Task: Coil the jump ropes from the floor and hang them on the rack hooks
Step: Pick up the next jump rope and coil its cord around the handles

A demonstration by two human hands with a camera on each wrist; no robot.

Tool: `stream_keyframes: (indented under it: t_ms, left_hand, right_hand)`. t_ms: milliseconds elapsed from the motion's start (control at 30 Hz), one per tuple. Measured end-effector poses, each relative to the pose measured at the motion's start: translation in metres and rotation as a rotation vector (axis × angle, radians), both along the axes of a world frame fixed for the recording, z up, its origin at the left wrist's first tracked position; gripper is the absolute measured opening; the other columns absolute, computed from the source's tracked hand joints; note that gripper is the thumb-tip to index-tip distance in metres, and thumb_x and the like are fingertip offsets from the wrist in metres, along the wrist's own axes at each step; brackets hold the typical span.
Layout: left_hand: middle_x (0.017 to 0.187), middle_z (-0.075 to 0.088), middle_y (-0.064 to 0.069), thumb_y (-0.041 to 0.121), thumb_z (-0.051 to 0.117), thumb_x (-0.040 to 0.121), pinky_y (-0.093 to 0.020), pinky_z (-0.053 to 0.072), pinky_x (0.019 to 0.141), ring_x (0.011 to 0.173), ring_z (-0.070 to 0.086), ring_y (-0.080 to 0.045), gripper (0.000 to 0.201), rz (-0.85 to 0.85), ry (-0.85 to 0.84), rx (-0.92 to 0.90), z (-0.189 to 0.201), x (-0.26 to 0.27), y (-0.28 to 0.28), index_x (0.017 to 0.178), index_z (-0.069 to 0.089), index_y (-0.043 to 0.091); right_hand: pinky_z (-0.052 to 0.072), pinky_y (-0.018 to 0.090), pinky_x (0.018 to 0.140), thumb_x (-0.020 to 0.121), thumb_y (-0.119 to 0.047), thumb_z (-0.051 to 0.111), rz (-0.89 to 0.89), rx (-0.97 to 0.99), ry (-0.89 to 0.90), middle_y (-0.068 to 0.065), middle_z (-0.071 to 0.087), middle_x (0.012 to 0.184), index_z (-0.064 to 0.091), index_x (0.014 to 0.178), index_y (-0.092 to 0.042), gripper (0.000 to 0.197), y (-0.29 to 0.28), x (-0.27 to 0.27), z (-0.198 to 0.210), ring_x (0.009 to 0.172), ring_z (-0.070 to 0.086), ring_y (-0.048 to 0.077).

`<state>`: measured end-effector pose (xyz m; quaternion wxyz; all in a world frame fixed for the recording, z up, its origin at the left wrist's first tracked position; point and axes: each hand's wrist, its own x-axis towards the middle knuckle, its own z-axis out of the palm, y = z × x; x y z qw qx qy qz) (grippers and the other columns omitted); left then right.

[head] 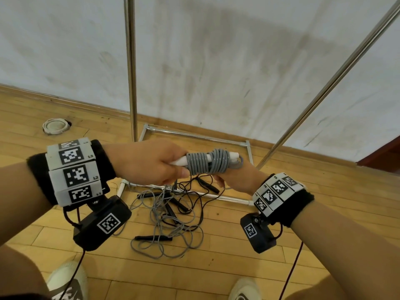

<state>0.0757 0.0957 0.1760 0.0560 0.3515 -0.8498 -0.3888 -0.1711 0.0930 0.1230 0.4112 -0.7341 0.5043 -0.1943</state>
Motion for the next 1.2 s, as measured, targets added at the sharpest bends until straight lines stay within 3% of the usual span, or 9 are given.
stream_keyframes:
  t_ms: [67,167,233,300,367,533,733,900,1200]
  left_hand:
    - [0.063,0.061,0.013,0.030,0.054,0.099,-0.020,0.046,0.053,0.053,0.054,0.000,0.015,-0.022,-0.021,0.015,-0.001,-0.001,0.001,0.085,0.054,0.025]
    - [0.063,0.058,0.012,0.033,0.053,0.099,-0.022,0.044,0.055,0.053,0.051,-0.001,0.017,-0.069,-0.077,0.021,-0.003,-0.001,0.002,0.086,0.054,0.021]
    - [0.068,0.057,0.008,0.034,0.053,0.099,-0.028,0.046,0.057,0.057,0.050,-0.005,0.017,-0.110,-0.111,0.022,-0.004,-0.003,0.003,0.085,0.053,0.023]
    - [0.070,0.057,0.005,0.036,0.052,0.099,-0.029,0.047,0.058,0.056,0.049,-0.004,0.018,-0.144,-0.175,-0.015,-0.007,-0.006,0.005,0.084,0.051,0.026]
    - [0.068,0.057,0.006,0.039,0.052,0.098,-0.024,0.043,0.055,0.053,0.050,-0.002,0.019,-0.143,-0.242,-0.065,-0.011,-0.009,0.005,0.082,0.049,0.029]
    - [0.070,0.057,0.006,0.040,0.051,0.099,-0.020,0.040,0.054,0.052,0.051,-0.002,0.021,-0.092,-0.347,-0.097,-0.021,-0.012,0.000,0.079,0.046,0.032]
    - [0.076,0.060,0.000,0.036,0.047,0.101,-0.028,0.047,0.055,0.057,0.053,-0.013,0.021,0.043,-0.437,-0.195,-0.030,-0.016,-0.010,0.087,0.052,0.021]
    - [0.077,0.058,0.002,0.035,0.049,0.100,-0.026,0.043,0.054,0.062,0.055,-0.012,0.020,0.184,-0.395,-0.250,-0.030,-0.015,-0.020,0.083,0.046,0.026]
    - [0.071,0.057,0.002,0.029,0.050,0.100,-0.021,0.038,0.049,0.057,0.050,-0.011,0.020,0.361,-0.071,-0.237,-0.014,-0.007,-0.026,0.080,0.049,0.024]
  right_hand:
    - [0.043,0.008,0.054,0.090,0.003,0.061,-0.004,-0.079,0.091,-0.014,0.055,0.067,0.053,0.076,-0.028,0.036,-0.004,-0.006,-0.002,0.055,0.054,-0.004]
    - [0.045,0.018,0.054,0.086,-0.005,0.070,0.137,-0.223,0.331,-0.012,0.058,0.065,0.056,0.071,-0.031,0.033,-0.012,-0.007,0.000,0.057,0.058,0.002]
    - [0.043,0.028,0.057,0.089,-0.029,0.071,0.134,-0.209,0.460,-0.009,0.056,0.064,0.053,0.068,-0.028,0.027,-0.017,-0.007,0.002,0.058,0.053,0.006]
    - [0.037,0.028,0.056,0.077,-0.065,0.062,0.046,-0.183,0.435,-0.010,0.051,0.059,0.048,0.063,-0.027,0.043,-0.021,-0.007,0.005,0.056,0.045,0.008]
    - [0.034,0.024,0.053,0.064,-0.076,0.061,0.003,-0.175,0.366,-0.011,0.049,0.057,0.049,0.064,-0.026,0.051,-0.021,-0.008,0.012,0.052,0.041,0.003]
    - [0.041,0.025,0.058,0.084,-0.046,0.072,-0.006,-0.129,0.240,-0.007,0.056,0.067,0.061,0.078,-0.020,0.029,-0.019,-0.001,0.031,0.059,0.047,0.007]
    - [0.045,0.038,0.065,0.094,-0.030,0.060,-0.173,-0.091,0.043,-0.006,0.060,0.057,0.067,0.058,-0.024,0.037,-0.015,0.017,0.045,0.061,0.051,0.033]
    - [0.043,0.021,0.054,0.092,-0.022,0.064,-0.202,0.007,-0.055,-0.010,0.058,0.053,0.063,0.072,-0.015,0.021,-0.008,0.024,0.046,0.048,0.046,0.007]
    - [0.048,0.025,0.056,0.099,-0.001,0.050,-0.216,0.130,-0.414,0.002,0.065,0.072,0.058,0.102,-0.006,0.011,0.006,0.032,0.036,0.060,0.056,0.010]
